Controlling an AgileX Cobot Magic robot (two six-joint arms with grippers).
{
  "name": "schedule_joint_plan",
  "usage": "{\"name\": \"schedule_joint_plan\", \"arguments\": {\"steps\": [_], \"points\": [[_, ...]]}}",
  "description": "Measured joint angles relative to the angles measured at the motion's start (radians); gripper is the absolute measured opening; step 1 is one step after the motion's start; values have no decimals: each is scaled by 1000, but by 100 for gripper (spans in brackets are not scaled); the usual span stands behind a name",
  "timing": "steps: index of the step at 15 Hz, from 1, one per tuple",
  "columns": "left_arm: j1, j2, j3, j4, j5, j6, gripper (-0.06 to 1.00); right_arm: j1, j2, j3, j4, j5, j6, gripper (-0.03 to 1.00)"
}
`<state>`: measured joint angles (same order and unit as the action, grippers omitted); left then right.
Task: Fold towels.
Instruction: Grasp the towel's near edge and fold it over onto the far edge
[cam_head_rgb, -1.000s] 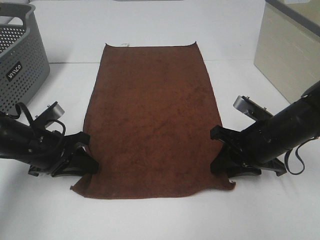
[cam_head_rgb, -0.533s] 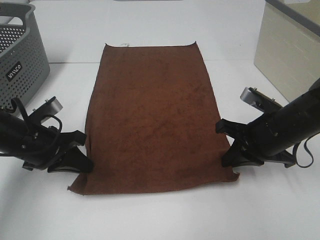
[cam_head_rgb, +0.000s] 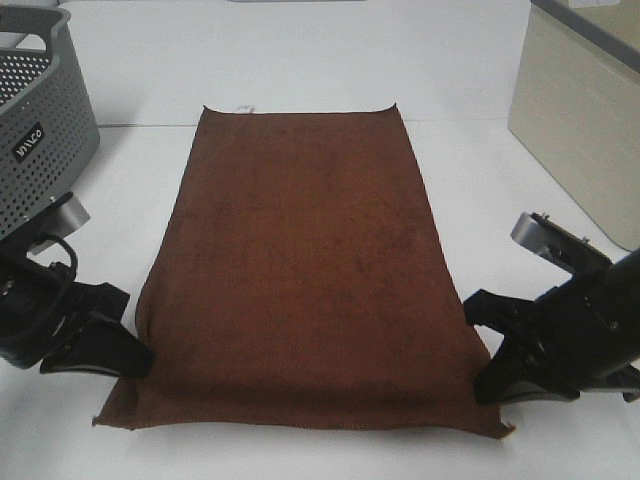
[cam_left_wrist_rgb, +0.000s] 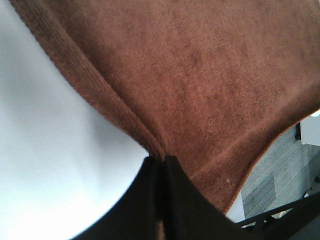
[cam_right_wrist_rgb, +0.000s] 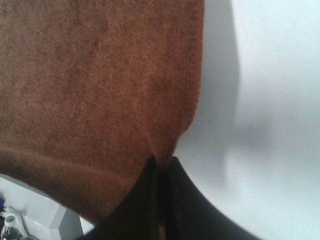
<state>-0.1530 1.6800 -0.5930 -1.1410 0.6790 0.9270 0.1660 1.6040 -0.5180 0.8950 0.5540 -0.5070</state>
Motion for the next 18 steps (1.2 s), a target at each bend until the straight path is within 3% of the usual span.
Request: {"name": "schedule_joint_plan", "arguments": {"steps": [5, 8, 10, 18], "points": [[0, -94, 143, 10, 48, -44, 1, 0, -80, 97, 0, 80, 0, 0], [0, -93, 112, 17, 46, -88, 1, 0, -78, 48, -2, 78, 0, 0], [0, -76, 12, 55, 45, -148, 1, 0, -77, -60, -16, 76, 1, 0], [0, 278, -688, 340, 120, -506, 1, 0, 238, -742, -300, 223, 244, 0]]}}
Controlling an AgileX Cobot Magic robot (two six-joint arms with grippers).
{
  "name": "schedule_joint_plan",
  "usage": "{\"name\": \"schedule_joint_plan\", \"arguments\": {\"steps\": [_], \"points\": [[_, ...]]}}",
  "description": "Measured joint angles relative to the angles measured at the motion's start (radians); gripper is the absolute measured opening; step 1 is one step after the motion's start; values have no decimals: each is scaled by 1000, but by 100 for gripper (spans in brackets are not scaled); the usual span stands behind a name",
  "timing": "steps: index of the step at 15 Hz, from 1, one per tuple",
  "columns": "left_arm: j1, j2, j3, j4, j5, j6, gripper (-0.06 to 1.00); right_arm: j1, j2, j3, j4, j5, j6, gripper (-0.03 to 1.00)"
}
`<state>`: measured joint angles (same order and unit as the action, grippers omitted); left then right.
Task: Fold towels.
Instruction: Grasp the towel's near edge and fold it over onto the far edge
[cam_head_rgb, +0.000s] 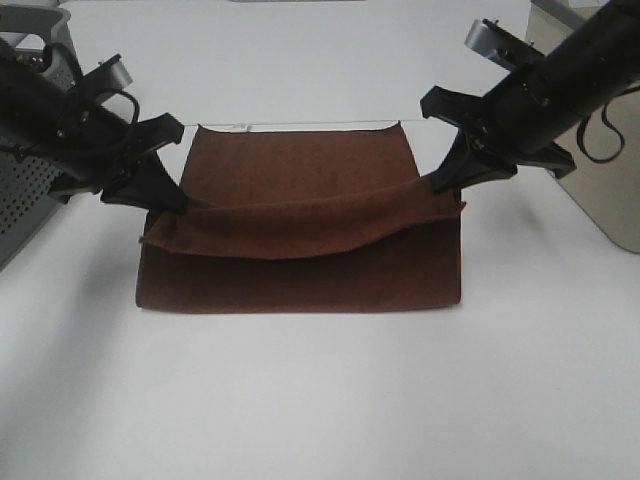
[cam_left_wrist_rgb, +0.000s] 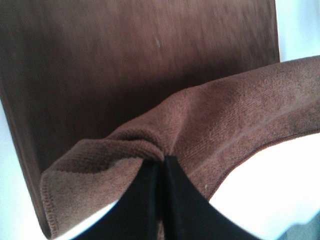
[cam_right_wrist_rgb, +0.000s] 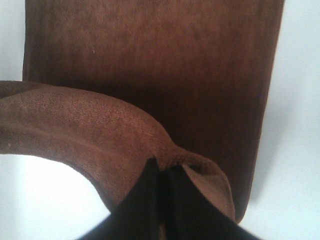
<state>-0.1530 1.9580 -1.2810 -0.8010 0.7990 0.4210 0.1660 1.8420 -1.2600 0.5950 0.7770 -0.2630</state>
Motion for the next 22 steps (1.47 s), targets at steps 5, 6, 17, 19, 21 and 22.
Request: {"name": "schedule_joint_plan", "arguments": {"steps": [5, 6, 17, 19, 21, 22], "points": [[0, 172, -298, 58, 5, -85, 0, 0, 201, -320, -68, 95, 59, 0], [0, 213, -374, 59, 5, -96, 0, 0, 245, -388, -83, 107, 73, 0], [0, 524, -831, 61, -269, -119, 0, -48, 672, -1028, -128, 93, 103, 0], [0, 544, -832, 60, -367, -116, 0, -48, 702, -1039, -104, 28, 96, 0], [0, 571, -833, 55, -447, -106, 0, -48, 728, -1040, -80, -25, 68, 0], [0, 587, -834, 51, -466, -104, 0, -47, 737, -1040, -64, -44, 53, 0]]}}
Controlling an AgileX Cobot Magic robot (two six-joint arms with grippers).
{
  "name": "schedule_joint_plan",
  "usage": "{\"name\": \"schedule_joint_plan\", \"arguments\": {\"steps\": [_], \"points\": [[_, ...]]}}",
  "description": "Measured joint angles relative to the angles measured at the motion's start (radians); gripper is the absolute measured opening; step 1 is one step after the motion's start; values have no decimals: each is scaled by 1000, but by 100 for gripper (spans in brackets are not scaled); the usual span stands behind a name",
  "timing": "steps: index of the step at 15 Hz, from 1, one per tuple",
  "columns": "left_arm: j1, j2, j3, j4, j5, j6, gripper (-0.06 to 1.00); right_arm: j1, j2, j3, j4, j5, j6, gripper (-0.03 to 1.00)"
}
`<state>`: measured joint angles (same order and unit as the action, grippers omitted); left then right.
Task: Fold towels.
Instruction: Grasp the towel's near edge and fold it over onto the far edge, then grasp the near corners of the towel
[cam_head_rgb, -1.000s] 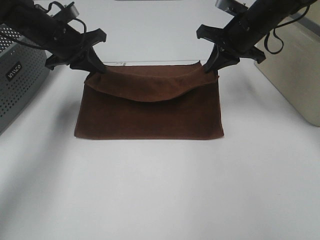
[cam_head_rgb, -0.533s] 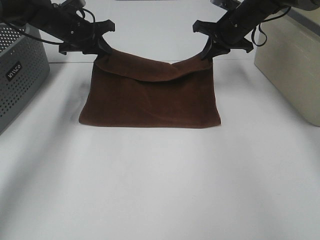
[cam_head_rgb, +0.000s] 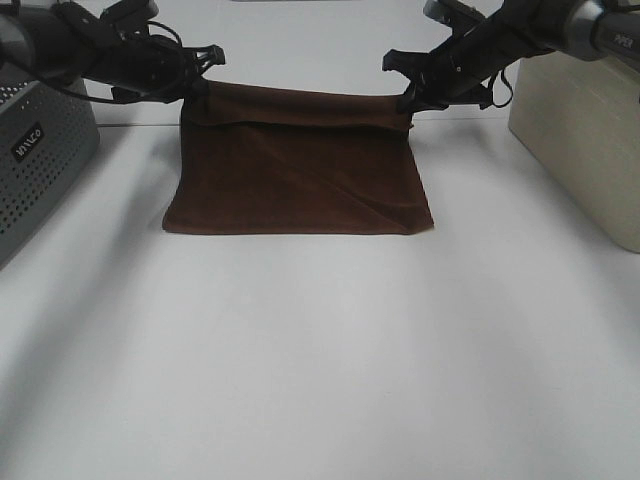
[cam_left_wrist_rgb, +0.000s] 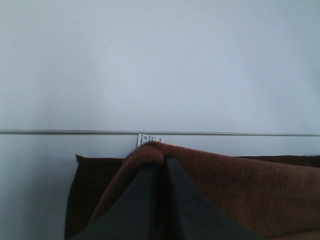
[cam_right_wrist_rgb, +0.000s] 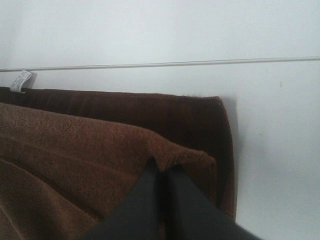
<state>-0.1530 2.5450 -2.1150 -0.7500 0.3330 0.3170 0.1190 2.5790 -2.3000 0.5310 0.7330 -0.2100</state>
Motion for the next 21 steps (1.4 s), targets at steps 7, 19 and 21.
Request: {"name": "schedule_joint_plan", "arguments": {"steps": [7, 19, 21], "points": [[0, 48, -2, -22, -21, 111, 58, 0, 38, -1, 23, -55, -7, 50], [82, -13, -2, 95, 469, -7, 87, 0, -59, -2, -70, 378, 102, 69], [81, -13, -2, 103, 542, -105, 87, 0, -62, -2, -76, 462, 139, 69]]}}
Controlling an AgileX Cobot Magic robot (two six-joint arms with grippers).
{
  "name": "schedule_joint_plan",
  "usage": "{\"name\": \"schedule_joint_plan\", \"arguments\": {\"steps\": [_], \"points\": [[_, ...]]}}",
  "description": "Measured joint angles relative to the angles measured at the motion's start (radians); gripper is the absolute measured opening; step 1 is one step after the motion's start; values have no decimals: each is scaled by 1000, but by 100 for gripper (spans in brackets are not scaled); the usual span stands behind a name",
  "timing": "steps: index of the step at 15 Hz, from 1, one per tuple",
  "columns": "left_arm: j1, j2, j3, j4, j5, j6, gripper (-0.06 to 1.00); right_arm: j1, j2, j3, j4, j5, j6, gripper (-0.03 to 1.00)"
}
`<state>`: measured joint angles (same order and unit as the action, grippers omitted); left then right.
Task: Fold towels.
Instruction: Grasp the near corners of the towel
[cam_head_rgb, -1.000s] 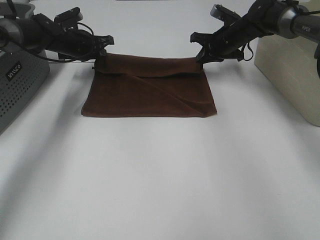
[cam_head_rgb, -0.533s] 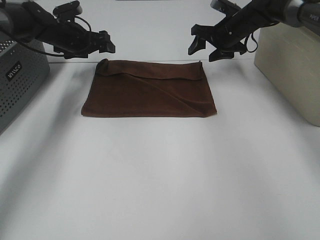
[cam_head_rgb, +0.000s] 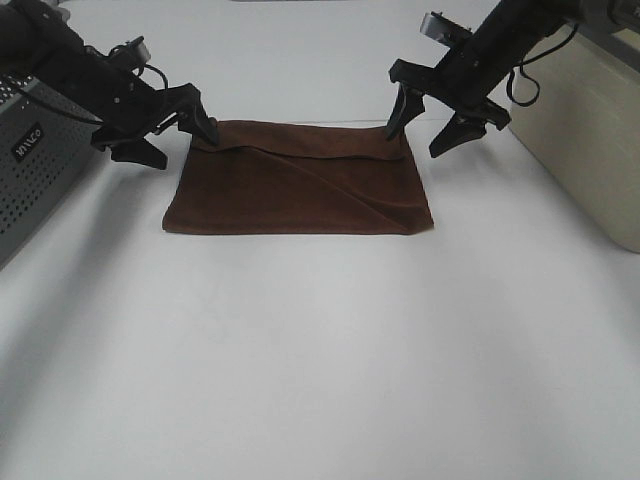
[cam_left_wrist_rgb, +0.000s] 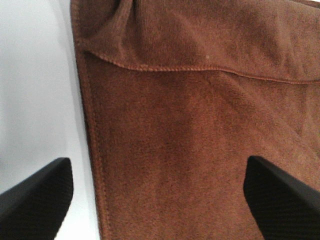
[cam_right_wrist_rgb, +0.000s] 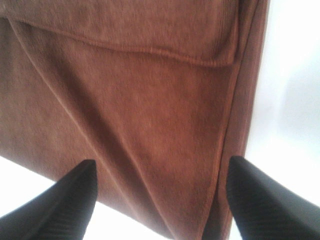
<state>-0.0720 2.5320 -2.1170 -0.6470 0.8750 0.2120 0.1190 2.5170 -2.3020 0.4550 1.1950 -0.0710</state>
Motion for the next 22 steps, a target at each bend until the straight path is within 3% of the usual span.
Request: {"name": "schedule_joint_plan", "arguments": {"steps": [5, 9, 17, 22], "points": [[0, -36, 57, 39, 86, -37, 87, 0, -38, 80, -30, 10, 34, 67], [0, -173, 329, 56, -36, -37, 87, 0, -100, 251, -38, 17, 28, 67], [-30, -180, 361, 66, -104, -30, 87, 0, -90, 264, -40, -2, 6, 66], [-47, -147, 360, 41, -124, -34, 84, 0, -20, 266, 21, -28, -20, 66]]}}
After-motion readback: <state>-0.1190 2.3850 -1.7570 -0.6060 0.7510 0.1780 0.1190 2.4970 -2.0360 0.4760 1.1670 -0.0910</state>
